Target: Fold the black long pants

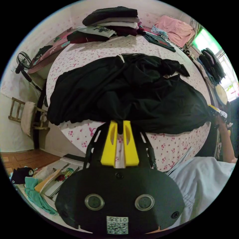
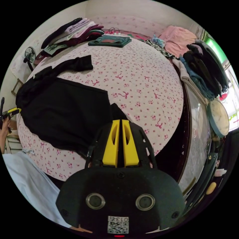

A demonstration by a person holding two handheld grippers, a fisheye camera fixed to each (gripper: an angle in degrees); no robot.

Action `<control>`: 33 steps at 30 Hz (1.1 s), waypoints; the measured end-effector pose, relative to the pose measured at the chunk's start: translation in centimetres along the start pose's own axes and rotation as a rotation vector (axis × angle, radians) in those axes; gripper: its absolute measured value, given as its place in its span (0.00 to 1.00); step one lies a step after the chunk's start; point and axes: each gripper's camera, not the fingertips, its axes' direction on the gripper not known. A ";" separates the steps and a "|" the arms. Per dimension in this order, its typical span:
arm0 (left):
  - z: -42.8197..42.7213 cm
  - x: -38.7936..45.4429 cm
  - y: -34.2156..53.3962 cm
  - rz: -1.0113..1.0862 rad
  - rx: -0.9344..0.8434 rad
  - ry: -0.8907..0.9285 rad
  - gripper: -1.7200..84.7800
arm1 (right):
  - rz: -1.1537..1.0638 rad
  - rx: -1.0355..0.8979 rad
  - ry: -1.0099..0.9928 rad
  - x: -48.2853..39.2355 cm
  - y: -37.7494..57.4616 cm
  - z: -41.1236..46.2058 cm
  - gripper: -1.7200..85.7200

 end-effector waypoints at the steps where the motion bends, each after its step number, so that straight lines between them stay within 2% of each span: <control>1: 0.0 0.0 -0.2 -0.007 -0.008 -0.004 0.06 | -0.016 -0.006 0.004 -0.1 -0.3 -0.1 0.03; 5: -2.0 -0.3 -0.2 -0.006 -0.005 -0.040 0.05 | 0.008 -0.012 0.039 0.7 -0.6 -0.4 0.02; 10: -5.9 -2.7 2.4 -0.068 0.051 -0.075 0.05 | 0.184 0.066 0.091 3.6 0.3 -2.1 0.03; 13: -4.9 -5.4 3.6 -0.133 -0.013 0.029 0.07 | 0.207 0.065 0.025 4.0 -0.3 -2.0 0.07; 17: -7.8 -8.8 5.9 -0.239 0.104 0.038 0.09 | 0.237 0.237 0.034 2.3 -2.1 -5.7 0.11; 20: -9.3 -12.6 7.7 -0.361 0.176 0.041 0.10 | 0.093 0.352 -0.089 -2.2 -5.2 -8.4 0.12; 22: -9.7 -15.1 8.2 -0.413 0.202 0.055 0.11 | -0.126 0.351 -0.221 -7.9 -8.7 -9.3 0.12; 28: -9.9 -22.1 6.2 -0.460 0.226 0.090 0.20 | -0.567 0.326 -0.296 -23.6 -17.1 -9.7 0.12; 33: -8.1 -27.8 2.0 -0.476 0.218 0.202 0.20 | -0.588 0.257 -0.235 -30.6 -24.9 -7.7 0.15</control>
